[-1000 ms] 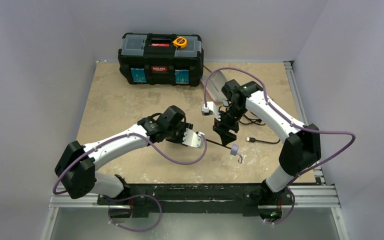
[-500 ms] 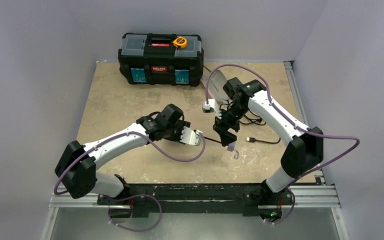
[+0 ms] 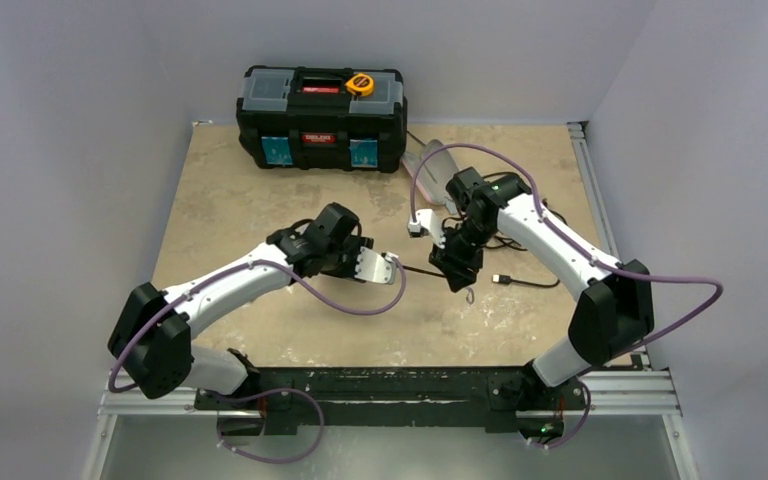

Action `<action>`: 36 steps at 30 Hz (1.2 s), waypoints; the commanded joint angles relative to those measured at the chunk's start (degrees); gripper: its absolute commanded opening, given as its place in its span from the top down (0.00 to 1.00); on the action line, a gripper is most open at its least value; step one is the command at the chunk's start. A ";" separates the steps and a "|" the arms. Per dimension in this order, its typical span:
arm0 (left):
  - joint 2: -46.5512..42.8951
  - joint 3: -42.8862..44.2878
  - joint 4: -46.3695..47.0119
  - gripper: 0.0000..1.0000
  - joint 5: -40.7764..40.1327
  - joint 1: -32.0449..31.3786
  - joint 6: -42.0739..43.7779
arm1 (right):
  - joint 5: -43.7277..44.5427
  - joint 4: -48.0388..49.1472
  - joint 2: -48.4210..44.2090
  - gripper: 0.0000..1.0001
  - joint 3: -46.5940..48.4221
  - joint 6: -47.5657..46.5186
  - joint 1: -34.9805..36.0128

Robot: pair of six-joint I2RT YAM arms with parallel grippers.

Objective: Open the umbrella

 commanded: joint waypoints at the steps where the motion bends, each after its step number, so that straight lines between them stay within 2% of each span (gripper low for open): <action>1: -2.61 2.43 1.29 1.00 1.64 0.79 -0.87 | -0.19 3.26 1.05 0.65 2.03 2.31 2.24; 3: -2.56 3.38 0.94 1.00 1.88 1.20 -1.67 | 0.02 3.51 1.14 0.72 1.54 2.17 3.12; 7: -2.62 5.28 0.72 1.00 2.67 2.30 -2.30 | -0.28 3.81 1.85 1.00 1.87 2.13 4.00; 17: -2.95 6.71 2.23 1.00 5.77 1.23 -0.80 | -6.82 4.21 5.79 1.00 14.49 4.34 6.79; 23: -4.07 5.46 2.37 1.00 5.45 1.23 -0.17 | -5.56 2.70 7.46 1.00 14.81 2.46 6.83; 25: -4.93 3.79 2.25 1.00 4.62 2.31 0.99 | -1.56 2.85 6.59 1.00 12.23 1.59 6.60; 27: -6.14 1.55 1.47 1.00 3.21 5.39 2.36 | 4.21 1.62 5.19 1.00 8.11 -1.34 4.18; 29: -7.64 -2.48 2.05 1.00 1.55 11.49 6.41 | 9.61 0.61 3.11 1.00 2.87 -5.89 -3.46; 30: -8.52 -4.96 3.08 1.00 0.90 15.66 8.93 | 13.00 0.41 2.28 1.00 0.58 -8.92 -9.27; 33: -9.78 -6.77 2.87 1.00 2.02 29.38 15.87 | 20.02 -0.04 -0.55 1.00 -3.04 -18.20 -20.47; 36: -9.83 -5.19 1.69 1.00 3.72 35.47 18.85 | 20.88 -1.80 -1.69 1.00 -3.23 -21.72 -22.71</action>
